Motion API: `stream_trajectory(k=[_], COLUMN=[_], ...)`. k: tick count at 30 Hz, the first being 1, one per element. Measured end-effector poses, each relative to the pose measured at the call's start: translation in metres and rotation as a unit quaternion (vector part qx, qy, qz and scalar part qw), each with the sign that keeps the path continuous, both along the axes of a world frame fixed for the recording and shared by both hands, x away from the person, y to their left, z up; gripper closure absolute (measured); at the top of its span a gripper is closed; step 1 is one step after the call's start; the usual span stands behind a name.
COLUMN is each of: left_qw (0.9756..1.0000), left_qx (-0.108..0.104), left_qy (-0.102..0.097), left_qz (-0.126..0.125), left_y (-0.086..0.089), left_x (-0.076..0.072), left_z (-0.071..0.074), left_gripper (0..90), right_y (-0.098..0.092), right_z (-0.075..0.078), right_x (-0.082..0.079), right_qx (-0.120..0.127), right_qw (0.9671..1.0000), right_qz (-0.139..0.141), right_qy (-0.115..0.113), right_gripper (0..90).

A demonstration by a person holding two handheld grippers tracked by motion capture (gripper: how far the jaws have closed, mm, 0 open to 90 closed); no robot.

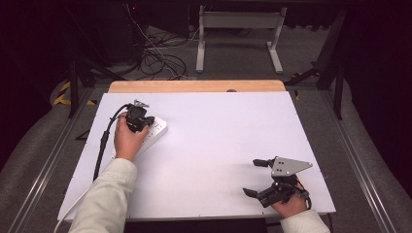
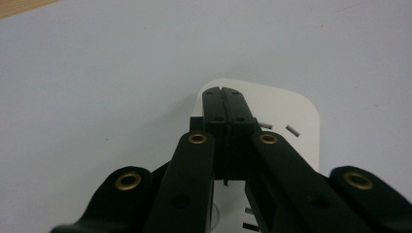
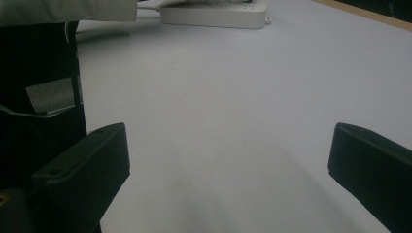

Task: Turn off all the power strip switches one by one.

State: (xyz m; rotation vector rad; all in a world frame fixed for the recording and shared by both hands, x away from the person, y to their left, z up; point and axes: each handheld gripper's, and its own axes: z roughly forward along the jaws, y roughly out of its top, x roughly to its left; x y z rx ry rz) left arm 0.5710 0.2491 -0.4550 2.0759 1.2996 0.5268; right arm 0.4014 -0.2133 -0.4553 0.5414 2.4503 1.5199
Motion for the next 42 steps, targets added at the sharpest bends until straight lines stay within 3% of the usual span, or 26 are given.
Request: stream_trajectory(k=[4,11,15,17,18,19,20,22,26,30,32,36,37,40,42], left_qw=[1.0,0.9998,0.9999,0.9997,0.9998,0.9996,1.0,0.9998,0.9989,0.9987,0.9982,0.9957,0.9949,0.9914,0.9889], left_qx=[-0.002,0.017,0.01,0.017,0.019,0.019,0.001,-0.013,-0.019,-0.006,-0.018,-0.028,-0.041,-0.058,-0.07], left_qy=[0.005,0.007,0.012,0.016,0.006,0.013,0.007,-0.01,-0.032,-0.044,-0.047,-0.076,-0.08,-0.101,-0.107], left_qz=[0.001,0.0,0.003,0.007,0.006,0.014,0.003,-0.009,-0.027,-0.027,-0.032,-0.044,-0.045,-0.059,-0.076], left_y=[0.0,-0.003,-0.002,-0.005,-0.005,-0.005,-0.004,-0.005,-0.004,-0.001,0.0,0.003,0.003,0.004,0.004], left_x=[0.0,0.002,0.003,0.002,0.0,-0.001,-0.004,-0.009,-0.025,-0.036,-0.041,-0.055,-0.06,-0.075,-0.086], left_z=[0.0,0.002,0.002,0.003,0.006,0.009,0.013,0.022,0.04,0.047,0.051,0.062,0.065,0.074,0.079], left_gripper=[90.0,90.0,90.0,90.0,90.0,90.0,90.0,90.0,90.0,90.0,88.1,77.4,73.5,64.5,63.2], right_y=[0.0,0.0,0.0,-0.001,-0.002,-0.002,-0.003,-0.004,-0.003,-0.003,-0.003,-0.003,-0.003,-0.003,-0.003], right_z=[0.0,0.0,0.0,0.001,0.001,0.001,0.001,0.002,0.001,0.002,0.002,0.002,0.002,0.002,0.002], right_x=[0.0,0.0,0.0,-0.001,-0.001,-0.001,-0.001,-0.001,0.0,-0.002,-0.002,-0.001,-0.001,-0.001,-0.001], right_qx=[0.0,0.0,0.0,0.0,0.004,0.004,0.006,0.007,0.007,0.006,0.007,0.007,0.006,0.005,0.006], right_qw=[1.0,1.0,1.0,1.0,1.0,1.0,1.0,1.0,1.0,1.0,0.9999,0.9999,0.9999,0.9999,0.9999], right_qz=[0.001,0.001,0.001,0.0,-0.001,-0.001,-0.002,-0.004,-0.002,-0.003,-0.005,-0.009,-0.009,-0.011,-0.012], right_qy=[0.0,0.0,0.0,-0.001,-0.002,-0.002,-0.003,-0.004,-0.003,-0.005,-0.006,-0.005,-0.005,-0.006,-0.008], right_gripper=[2.1,2.1,2.1,2.1,2.1,2.1,2.1,2.1,2.1,2.1,2.1,2.1,2.1,2.1,2.1])
